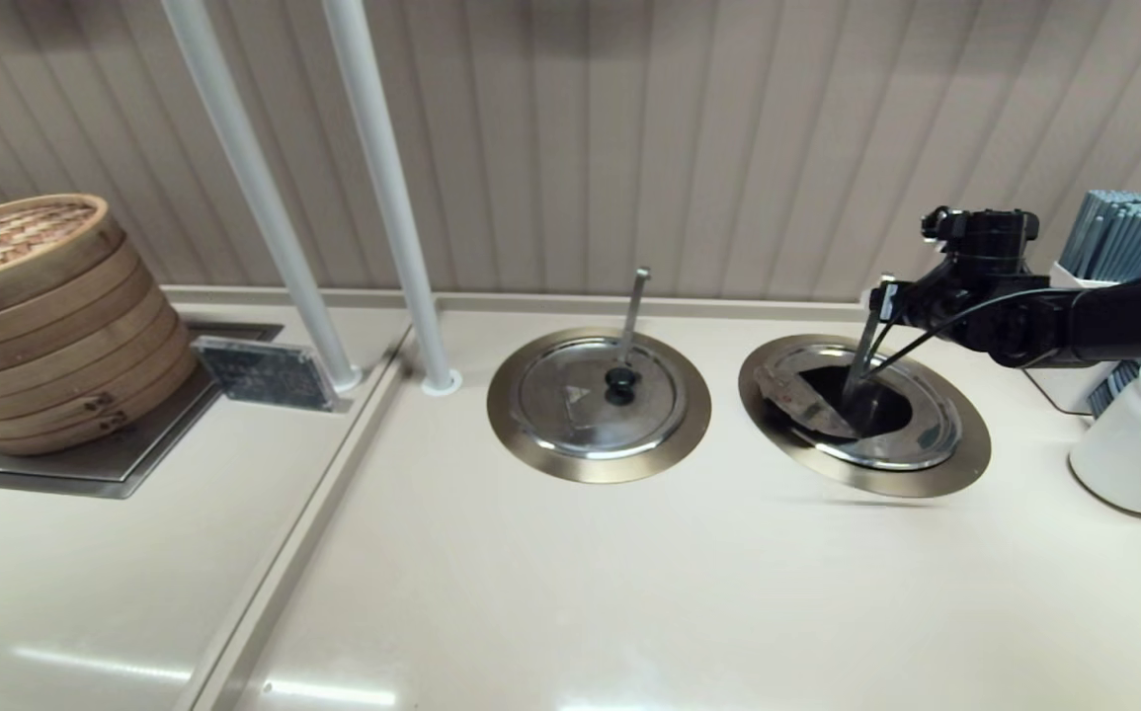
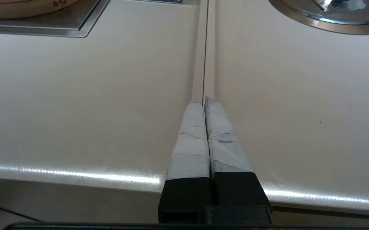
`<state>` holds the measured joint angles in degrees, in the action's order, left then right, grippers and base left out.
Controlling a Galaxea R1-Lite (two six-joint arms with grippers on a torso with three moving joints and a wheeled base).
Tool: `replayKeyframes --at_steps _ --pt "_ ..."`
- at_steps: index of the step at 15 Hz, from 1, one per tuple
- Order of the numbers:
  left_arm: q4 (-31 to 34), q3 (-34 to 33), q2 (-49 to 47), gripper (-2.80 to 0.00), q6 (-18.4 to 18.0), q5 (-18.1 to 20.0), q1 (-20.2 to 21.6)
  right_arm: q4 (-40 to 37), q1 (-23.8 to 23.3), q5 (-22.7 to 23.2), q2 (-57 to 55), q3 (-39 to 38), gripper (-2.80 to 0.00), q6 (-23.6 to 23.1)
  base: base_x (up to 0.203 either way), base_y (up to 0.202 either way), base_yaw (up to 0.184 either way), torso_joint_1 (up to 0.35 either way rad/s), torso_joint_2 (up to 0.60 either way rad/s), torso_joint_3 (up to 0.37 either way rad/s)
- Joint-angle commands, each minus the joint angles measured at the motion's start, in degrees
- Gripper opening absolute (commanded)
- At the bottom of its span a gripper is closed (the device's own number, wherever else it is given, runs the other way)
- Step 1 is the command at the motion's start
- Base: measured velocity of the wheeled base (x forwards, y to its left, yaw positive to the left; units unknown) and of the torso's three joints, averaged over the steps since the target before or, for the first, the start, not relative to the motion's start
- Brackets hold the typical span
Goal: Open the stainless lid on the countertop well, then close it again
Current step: Stir with a spoon, then close the lid
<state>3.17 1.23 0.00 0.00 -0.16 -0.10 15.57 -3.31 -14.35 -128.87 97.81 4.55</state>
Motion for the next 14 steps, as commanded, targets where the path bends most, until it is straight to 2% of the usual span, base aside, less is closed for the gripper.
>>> replayKeyframes --at_steps 1,4,6,7,8,10,11,12,14 --pt "-0.01 0.00 0.00 -2.80 0.00 -0.02 0.01 -0.04 1.71 0.27 7.47 -4.89 0.00 -1.30 0.000 0.000 0.000 0.000 0.00 0.000" --pt "0.08 0.00 0.00 -2.80 0.00 -0.02 0.01 -0.09 6.73 1.30 14.99 -14.73 0.00 -7.40 0.000 0.000 0.000 0.000 0.00 0.000" --pt "0.08 0.00 0.00 -2.80 -0.06 -0.02 0.01 0.28 12.71 1.13 18.57 -21.52 0.00 -12.86 0.000 0.000 0.000 0.000 0.00 0.000" --pt "-0.01 0.00 0.00 -2.80 0.00 -0.02 0.01 0.67 15.53 0.38 19.23 -23.62 0.00 -14.07 0.000 0.000 0.000 0.000 0.00 0.000" --pt "-0.01 0.00 0.00 -2.80 0.00 -0.02 0.01 1.15 17.92 -1.26 19.30 -25.35 0.00 -15.07 0.000 0.000 0.000 0.000 0.00 0.000" --pt "-0.01 0.00 0.00 -2.80 0.00 -0.02 0.01 3.19 19.79 -5.94 16.69 -26.46 0.00 -18.72 0.000 0.000 0.000 0.000 0.00 0.000" --pt "0.08 0.00 0.00 -2.80 0.00 -0.02 0.01 7.39 20.63 -7.64 14.92 -27.19 0.00 -20.87 0.000 0.000 0.000 0.000 0.00 0.000" --pt "0.08 0.00 0.00 -2.80 -0.04 -0.02 0.01 11.26 21.42 -8.63 13.95 -29.15 0.00 -24.54 0.000 0.000 0.000 0.000 0.00 0.000" --pt "-0.01 0.00 0.00 -2.80 0.00 -0.02 0.01 13.74 23.02 -9.78 13.48 -31.98 0.00 -28.00 0.000 0.000 0.000 0.000 0.00 0.000"
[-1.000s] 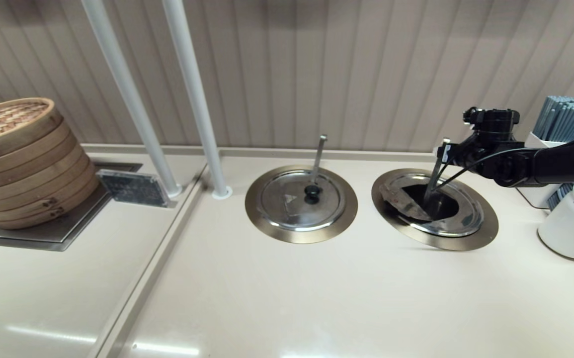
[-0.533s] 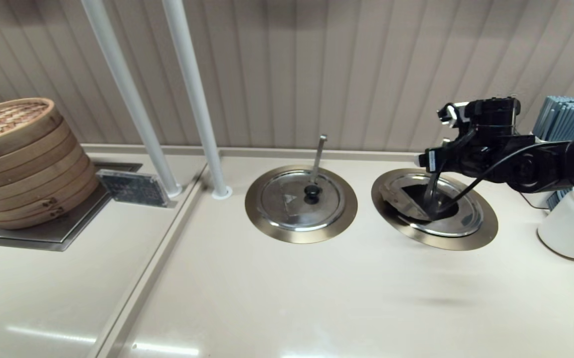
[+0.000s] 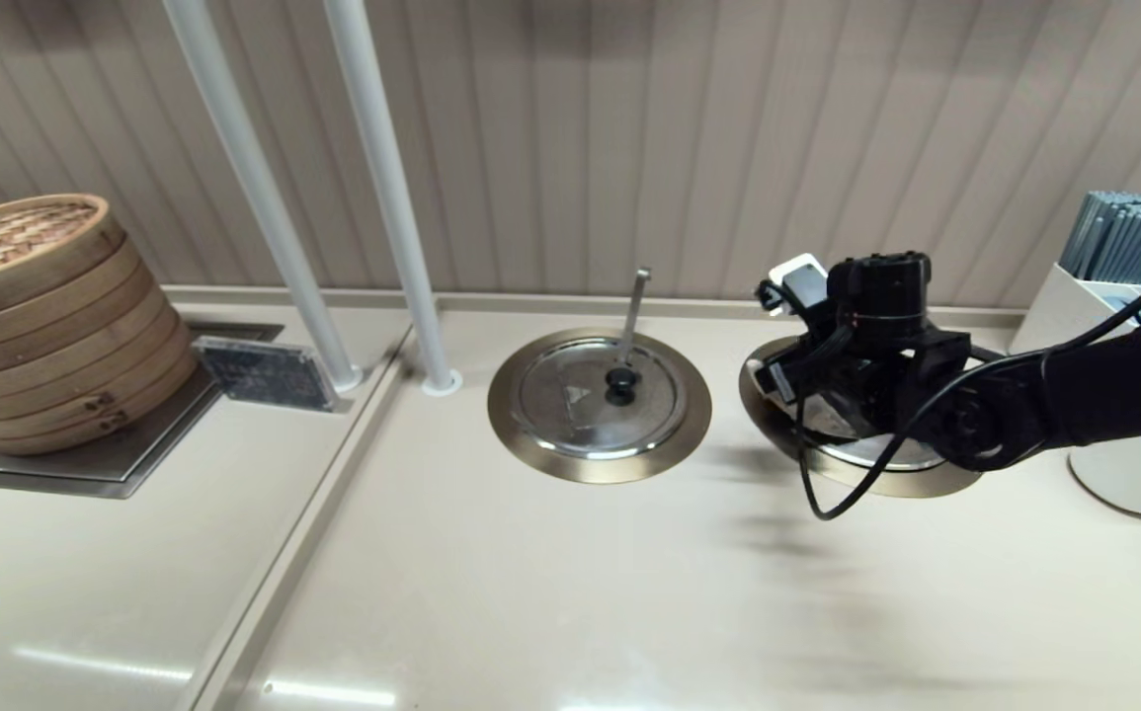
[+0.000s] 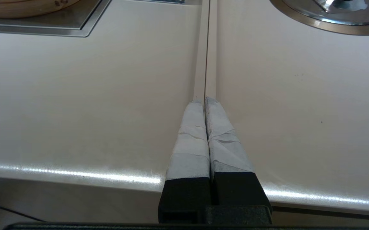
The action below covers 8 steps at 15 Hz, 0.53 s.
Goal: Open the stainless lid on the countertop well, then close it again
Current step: Close the lid
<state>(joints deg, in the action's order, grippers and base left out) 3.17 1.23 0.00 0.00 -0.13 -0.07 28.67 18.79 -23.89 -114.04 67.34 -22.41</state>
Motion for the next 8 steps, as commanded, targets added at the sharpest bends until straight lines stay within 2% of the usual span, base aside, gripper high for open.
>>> replayKeyframes --at_steps 1,8 --pt "0.08 0.00 0.00 -2.80 0.00 -0.04 -0.01 0.68 1.04 -0.27 -1.39 -2.64 0.00 -2.37 0.000 0.000 0.000 0.000 0.00 0.000" --pt "0.00 0.00 0.00 -2.80 0.00 -0.04 -0.01 1.00 0.63 -0.28 -3.04 -5.20 0.00 -4.31 0.000 0.000 0.000 0.000 0.00 0.000"
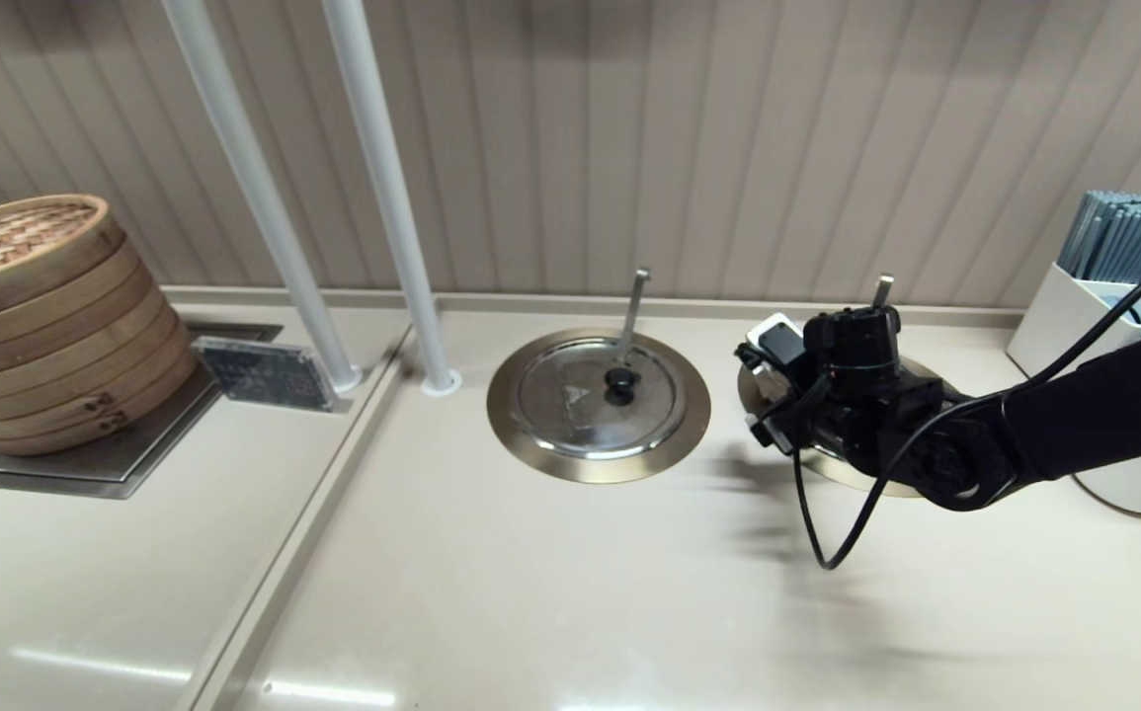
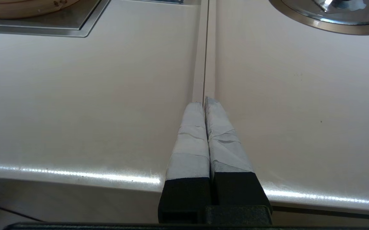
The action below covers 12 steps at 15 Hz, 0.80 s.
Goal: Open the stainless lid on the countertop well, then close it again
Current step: Close the lid
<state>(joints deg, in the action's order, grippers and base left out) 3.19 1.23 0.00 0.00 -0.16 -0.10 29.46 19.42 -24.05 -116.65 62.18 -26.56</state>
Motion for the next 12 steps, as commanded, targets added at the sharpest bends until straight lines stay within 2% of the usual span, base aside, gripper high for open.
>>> replayKeyframes --at_steps 1,7,12 --pt "0.06 0.00 0.00 -2.80 0.00 -0.02 0.01 0.24 -0.12 -0.17 0.07 -0.05 0.00 -0.16 0.000 0.000 0.000 0.000 0.00 0.000" --pt "-0.02 0.00 0.00 -2.80 0.00 -0.02 0.01 -0.04 -0.81 -0.47 0.32 0.42 0.00 -0.16 0.000 0.000 0.000 0.000 0.00 0.000" --pt "0.06 0.00 0.00 -2.80 0.00 -0.02 0.01 0.00 -2.21 -0.56 -3.63 2.18 0.00 -0.18 0.000 0.000 0.000 0.000 0.00 0.000"
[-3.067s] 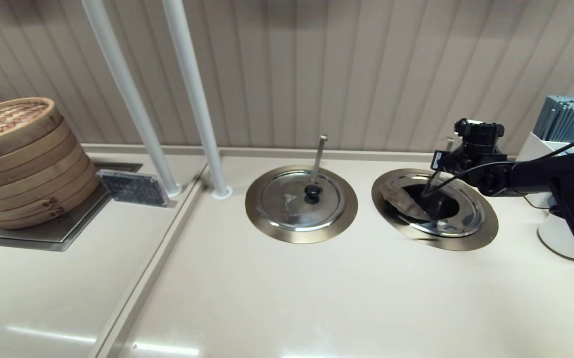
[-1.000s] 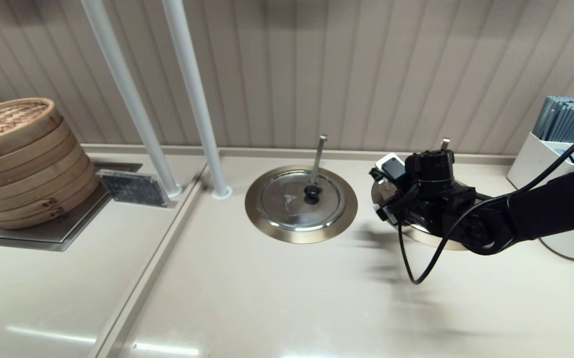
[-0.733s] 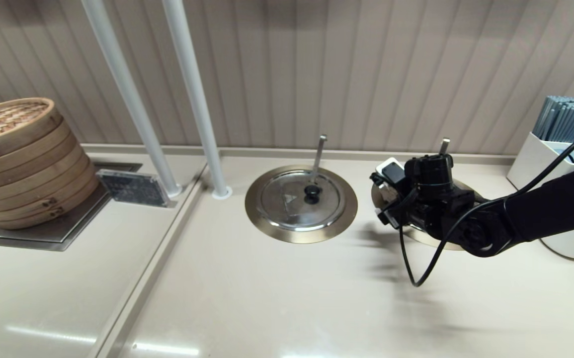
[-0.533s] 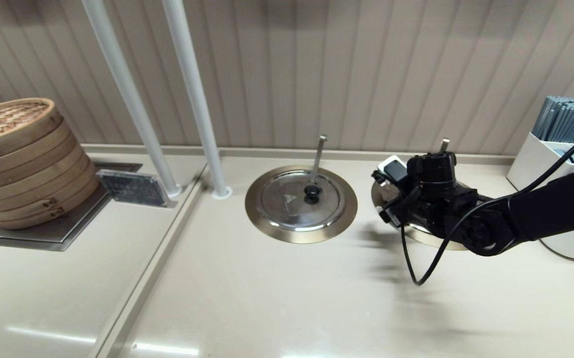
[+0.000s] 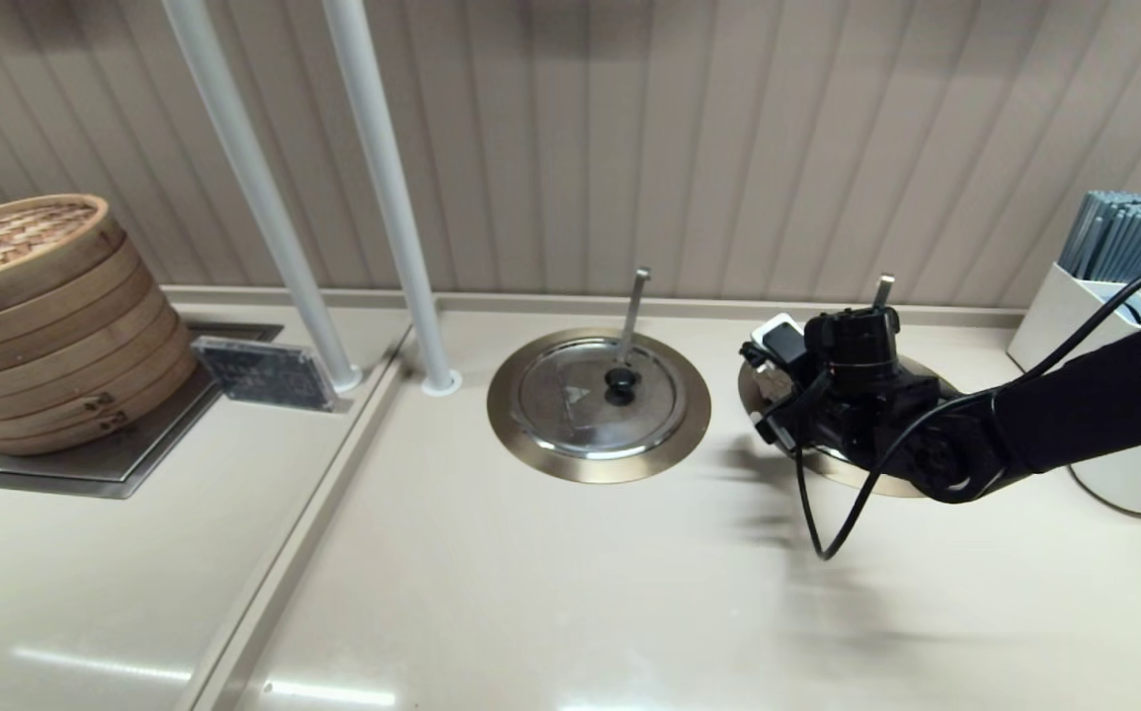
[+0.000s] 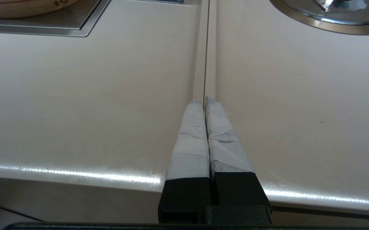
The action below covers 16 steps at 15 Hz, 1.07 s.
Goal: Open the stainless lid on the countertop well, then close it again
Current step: Close the lid
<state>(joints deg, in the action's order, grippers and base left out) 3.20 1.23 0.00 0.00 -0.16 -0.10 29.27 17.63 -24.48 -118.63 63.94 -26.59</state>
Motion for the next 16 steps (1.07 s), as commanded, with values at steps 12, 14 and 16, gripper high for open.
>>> replayKeyframes --at_steps 12,14,16 --pt "-0.03 0.00 0.00 -2.80 -0.07 -0.02 0.01 1.37 -3.83 -0.22 -1.25 3.71 0.00 0.04 0.000 0.000 0.000 0.000 0.00 0.000" --pt "0.03 0.00 0.00 -2.80 0.00 -0.02 0.01 1.40 -4.92 -0.22 -0.38 4.39 0.00 0.04 0.000 0.000 0.000 0.000 0.00 0.000" --pt "-0.04 0.00 0.00 -2.80 0.00 -0.02 0.01 1.40 -5.46 -0.22 -0.23 4.88 0.00 0.04 0.000 0.000 0.000 0.000 0.00 0.000"
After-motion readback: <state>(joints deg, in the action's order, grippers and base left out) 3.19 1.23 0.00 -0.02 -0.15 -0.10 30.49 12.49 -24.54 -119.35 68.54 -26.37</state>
